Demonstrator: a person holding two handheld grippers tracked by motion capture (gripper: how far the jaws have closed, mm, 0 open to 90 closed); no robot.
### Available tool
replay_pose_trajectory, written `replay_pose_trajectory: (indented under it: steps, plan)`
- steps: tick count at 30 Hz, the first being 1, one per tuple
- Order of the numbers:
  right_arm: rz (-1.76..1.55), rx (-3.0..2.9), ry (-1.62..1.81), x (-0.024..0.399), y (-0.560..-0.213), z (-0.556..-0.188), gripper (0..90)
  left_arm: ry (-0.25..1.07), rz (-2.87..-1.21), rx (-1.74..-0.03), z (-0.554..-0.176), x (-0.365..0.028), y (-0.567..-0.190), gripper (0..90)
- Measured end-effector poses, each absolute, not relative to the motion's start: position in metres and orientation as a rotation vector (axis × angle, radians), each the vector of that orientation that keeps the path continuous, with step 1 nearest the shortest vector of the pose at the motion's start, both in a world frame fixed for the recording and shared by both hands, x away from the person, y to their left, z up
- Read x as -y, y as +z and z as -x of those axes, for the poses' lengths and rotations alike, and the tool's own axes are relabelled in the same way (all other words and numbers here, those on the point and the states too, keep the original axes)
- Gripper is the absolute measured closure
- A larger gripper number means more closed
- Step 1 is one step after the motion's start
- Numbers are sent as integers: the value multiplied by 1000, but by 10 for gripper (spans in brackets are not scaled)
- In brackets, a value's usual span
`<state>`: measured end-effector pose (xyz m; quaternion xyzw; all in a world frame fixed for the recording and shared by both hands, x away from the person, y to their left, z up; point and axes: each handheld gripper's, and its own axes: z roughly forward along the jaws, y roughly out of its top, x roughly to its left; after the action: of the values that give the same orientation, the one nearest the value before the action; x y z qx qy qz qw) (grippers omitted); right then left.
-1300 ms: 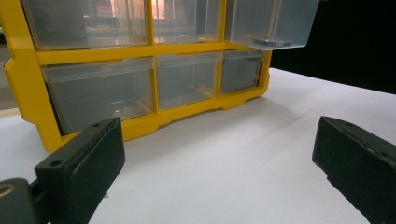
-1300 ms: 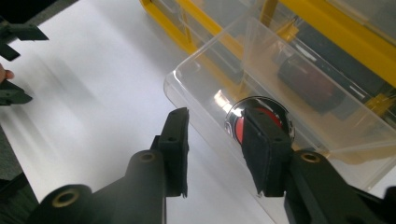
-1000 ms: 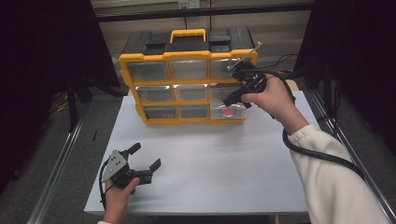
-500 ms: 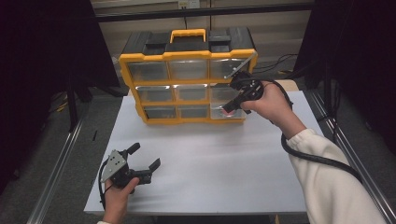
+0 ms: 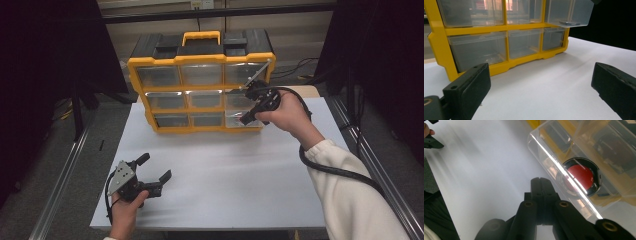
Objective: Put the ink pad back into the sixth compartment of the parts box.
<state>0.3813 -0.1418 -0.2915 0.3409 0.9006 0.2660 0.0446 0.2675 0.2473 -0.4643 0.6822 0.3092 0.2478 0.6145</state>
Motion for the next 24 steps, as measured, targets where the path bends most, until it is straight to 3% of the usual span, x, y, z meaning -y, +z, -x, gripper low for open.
replay_pose_trajectory:
  steps: [24]
  plan:
    - [-1019, -2739, 798, 140, -294, -384, 900, 566, -1577, -715, -267, -248, -464, 24]
